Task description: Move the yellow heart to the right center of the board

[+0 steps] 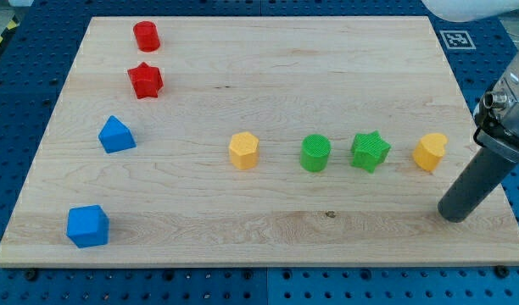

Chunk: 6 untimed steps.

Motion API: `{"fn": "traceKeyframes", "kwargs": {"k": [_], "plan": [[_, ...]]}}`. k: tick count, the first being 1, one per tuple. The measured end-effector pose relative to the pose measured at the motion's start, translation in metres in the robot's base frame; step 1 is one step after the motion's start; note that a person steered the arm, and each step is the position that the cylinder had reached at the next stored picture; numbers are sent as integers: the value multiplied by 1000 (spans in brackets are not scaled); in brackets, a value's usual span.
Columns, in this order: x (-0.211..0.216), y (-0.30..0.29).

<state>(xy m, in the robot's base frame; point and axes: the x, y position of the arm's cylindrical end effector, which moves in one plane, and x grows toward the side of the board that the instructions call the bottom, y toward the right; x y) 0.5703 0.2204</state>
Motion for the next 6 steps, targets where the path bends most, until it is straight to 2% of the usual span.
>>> {"fn": "traceKeyframes", "kwargs": {"k": [3,6], "plan": [[-81,0],[-115,2]]}}
